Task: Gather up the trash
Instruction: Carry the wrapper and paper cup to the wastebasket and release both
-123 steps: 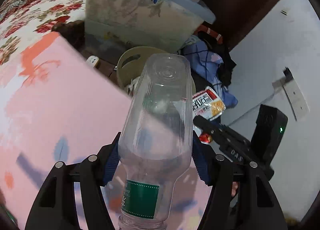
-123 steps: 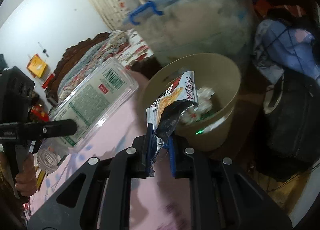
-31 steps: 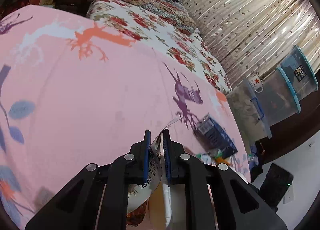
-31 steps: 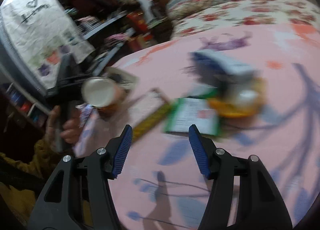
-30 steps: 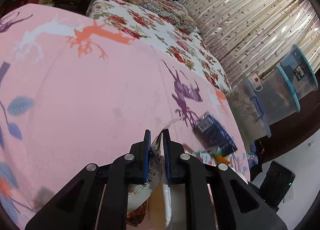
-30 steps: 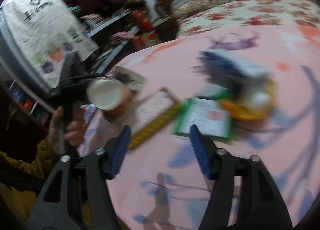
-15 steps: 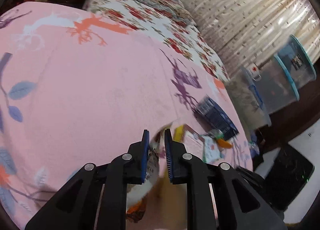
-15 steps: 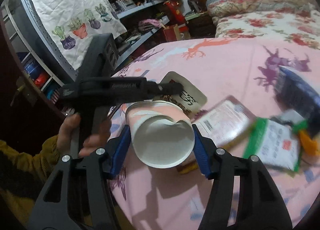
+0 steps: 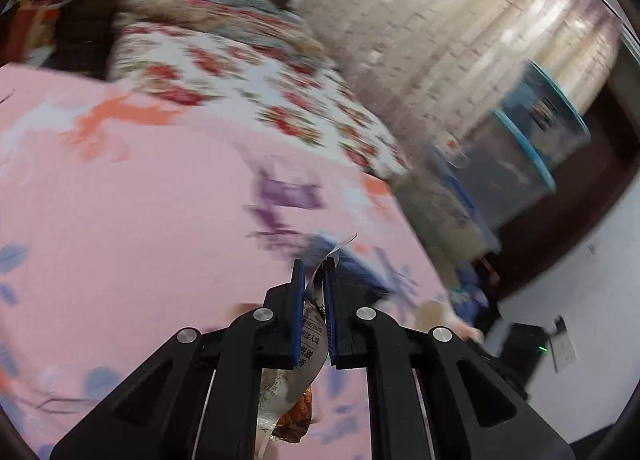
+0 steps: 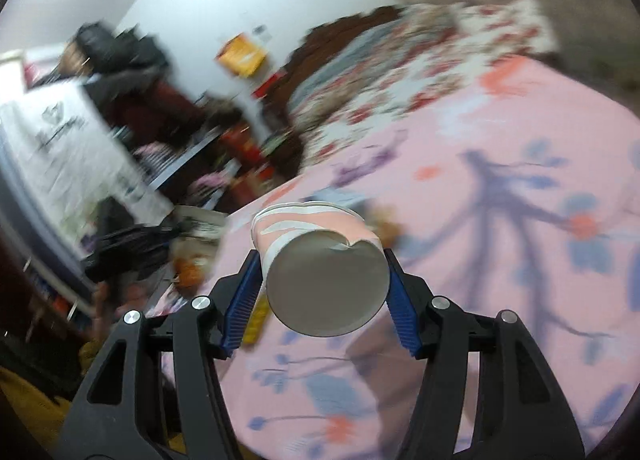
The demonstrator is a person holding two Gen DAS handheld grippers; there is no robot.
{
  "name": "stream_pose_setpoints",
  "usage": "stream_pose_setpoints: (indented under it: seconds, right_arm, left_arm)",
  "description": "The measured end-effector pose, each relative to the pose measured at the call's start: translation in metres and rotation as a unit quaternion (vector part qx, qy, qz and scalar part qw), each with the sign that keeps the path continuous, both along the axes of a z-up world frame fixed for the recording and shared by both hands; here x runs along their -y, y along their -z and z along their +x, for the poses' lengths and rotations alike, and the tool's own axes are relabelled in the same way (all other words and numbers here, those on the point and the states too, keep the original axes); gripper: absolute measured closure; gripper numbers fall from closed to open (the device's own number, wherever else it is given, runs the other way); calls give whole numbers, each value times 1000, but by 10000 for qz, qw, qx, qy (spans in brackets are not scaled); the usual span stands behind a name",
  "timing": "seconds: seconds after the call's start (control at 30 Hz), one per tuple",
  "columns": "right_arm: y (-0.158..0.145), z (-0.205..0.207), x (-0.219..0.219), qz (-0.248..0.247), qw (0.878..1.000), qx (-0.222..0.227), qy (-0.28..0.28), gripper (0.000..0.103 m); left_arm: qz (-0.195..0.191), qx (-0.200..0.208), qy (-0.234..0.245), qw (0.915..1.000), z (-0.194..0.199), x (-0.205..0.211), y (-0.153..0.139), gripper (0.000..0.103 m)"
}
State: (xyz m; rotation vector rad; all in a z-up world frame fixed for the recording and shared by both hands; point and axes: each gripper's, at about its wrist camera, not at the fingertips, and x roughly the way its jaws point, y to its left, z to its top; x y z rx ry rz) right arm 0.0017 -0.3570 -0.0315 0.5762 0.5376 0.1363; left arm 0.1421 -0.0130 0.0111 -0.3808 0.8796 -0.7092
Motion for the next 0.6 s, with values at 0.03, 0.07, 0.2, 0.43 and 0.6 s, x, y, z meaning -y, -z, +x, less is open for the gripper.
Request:
stream_pose_setpoints:
  seconds: [0.03, 0.07, 0.2, 0.43, 0.6]
  right_arm:
    - [4, -8, 14, -31, 9997, -69, 224, 42]
    - [5, -12, 20, -74, 9994, -108, 332, 42]
    - [14, -34, 52, -419, 9950, -342, 842, 42]
    - [-13, -83, 149, -311, 9812, 92, 1901, 42]
    - [-28, -86, 219, -713, 9648, -48, 2532, 42]
  left_arm:
    - [31, 24, 243, 9997, 0, 20, -4, 95]
    - [65, 38, 437, 9990, 0, 37, -6, 95]
    - [476, -42, 1533, 9870, -4, 150, 3, 95]
    - [835, -517, 2822, 9543, 6, 333, 38, 95]
    - [981, -483, 3070, 9454, 29, 461, 35, 94]
